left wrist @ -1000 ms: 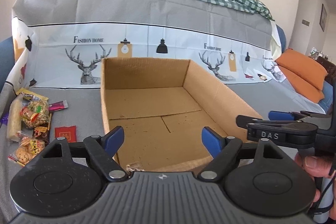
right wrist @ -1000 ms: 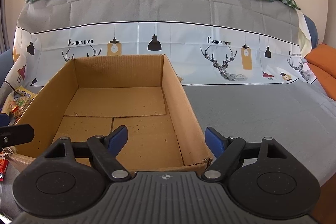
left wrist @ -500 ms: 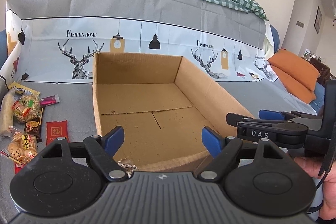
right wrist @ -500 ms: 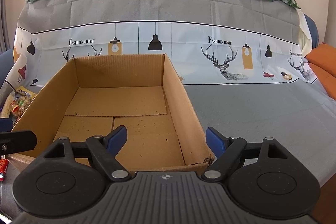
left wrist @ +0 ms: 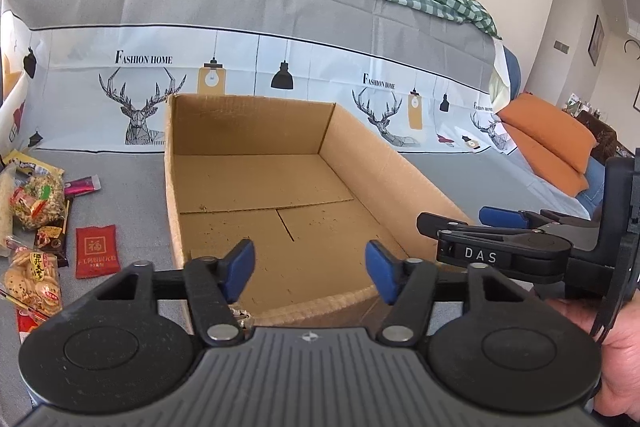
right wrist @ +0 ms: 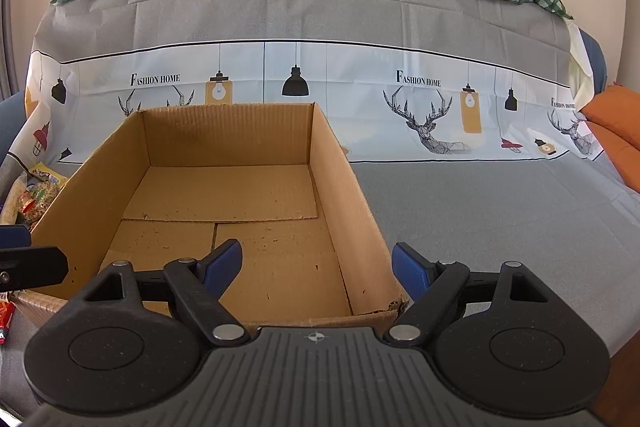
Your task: Organize snacks
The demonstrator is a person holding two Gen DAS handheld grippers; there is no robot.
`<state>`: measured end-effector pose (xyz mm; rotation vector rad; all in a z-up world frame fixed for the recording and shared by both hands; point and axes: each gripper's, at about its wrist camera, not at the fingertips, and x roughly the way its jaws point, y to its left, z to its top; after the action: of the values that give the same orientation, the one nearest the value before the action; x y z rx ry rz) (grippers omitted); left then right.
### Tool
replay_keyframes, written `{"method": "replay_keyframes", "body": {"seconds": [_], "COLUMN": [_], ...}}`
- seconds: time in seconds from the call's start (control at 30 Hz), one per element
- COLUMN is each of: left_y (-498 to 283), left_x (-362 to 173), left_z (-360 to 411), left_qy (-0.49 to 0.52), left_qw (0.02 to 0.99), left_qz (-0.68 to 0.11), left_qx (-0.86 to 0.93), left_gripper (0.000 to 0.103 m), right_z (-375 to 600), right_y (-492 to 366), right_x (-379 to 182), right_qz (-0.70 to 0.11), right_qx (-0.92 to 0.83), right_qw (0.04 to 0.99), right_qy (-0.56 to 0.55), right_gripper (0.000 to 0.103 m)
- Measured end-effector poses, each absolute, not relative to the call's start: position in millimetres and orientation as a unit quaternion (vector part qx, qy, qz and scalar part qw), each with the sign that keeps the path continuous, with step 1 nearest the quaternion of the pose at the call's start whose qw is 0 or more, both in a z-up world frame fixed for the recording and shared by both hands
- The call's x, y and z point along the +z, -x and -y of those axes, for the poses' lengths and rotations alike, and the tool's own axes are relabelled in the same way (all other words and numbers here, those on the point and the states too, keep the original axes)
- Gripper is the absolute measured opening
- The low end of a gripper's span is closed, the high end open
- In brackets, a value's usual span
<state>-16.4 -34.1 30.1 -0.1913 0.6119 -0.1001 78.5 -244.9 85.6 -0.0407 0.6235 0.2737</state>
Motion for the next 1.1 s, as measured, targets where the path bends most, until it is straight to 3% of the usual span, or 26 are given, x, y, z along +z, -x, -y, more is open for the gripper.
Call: {"method": "replay_keyframes", "body": {"seconds": [0.1, 0.2, 0.33, 0.53, 0.73, 1.1], "left_y": [17.5, 16.1, 11.6, 7.9, 3.4, 12.7], "left_x": [32.6, 40.3, 68.8, 80.5, 55.3, 37.3], "left_z": [29.5, 17.8, -2.6, -60.0, -131.6, -196.9], "left_qy": [0.094, 0.108, 0.065, 0.021, 0.133, 0.238], "left_qw": [0.947, 0.941, 0.948, 0.958, 0.943, 0.905], "left_qz": [-0.303, -0.313, -0.297, -0.274, -0.305, -0.349], "left_qx": [-0.054, -0.069, -0.09, -0.084, -0.026, 0.056], "left_gripper": [0.039, 0.032, 0.031, 0.031, 0.032, 0.034], "right_z": [243.2, 239.0, 229.9, 201.3, 159.2, 72.0], "right_y": [-76.9, -74.2, -66.4, -45.1, -25.6, 6.4], "right_x": [88.2, 94.9, 106.3, 122.8, 134.8, 128.9], "right_qz": [-0.3, -0.29, -0.274, -0.247, -0.234, -0.263], "right_qx": [0.139, 0.148, 0.174, 0.226, 0.278, 0.374], "right_qw": [0.944, 0.945, 0.946, 0.942, 0.932, 0.889], "right_qy": [0.014, 0.004, -0.012, -0.012, 0.0, 0.016], "right_gripper": [0.082, 0.073, 0.058, 0.058, 0.058, 0.058]}}
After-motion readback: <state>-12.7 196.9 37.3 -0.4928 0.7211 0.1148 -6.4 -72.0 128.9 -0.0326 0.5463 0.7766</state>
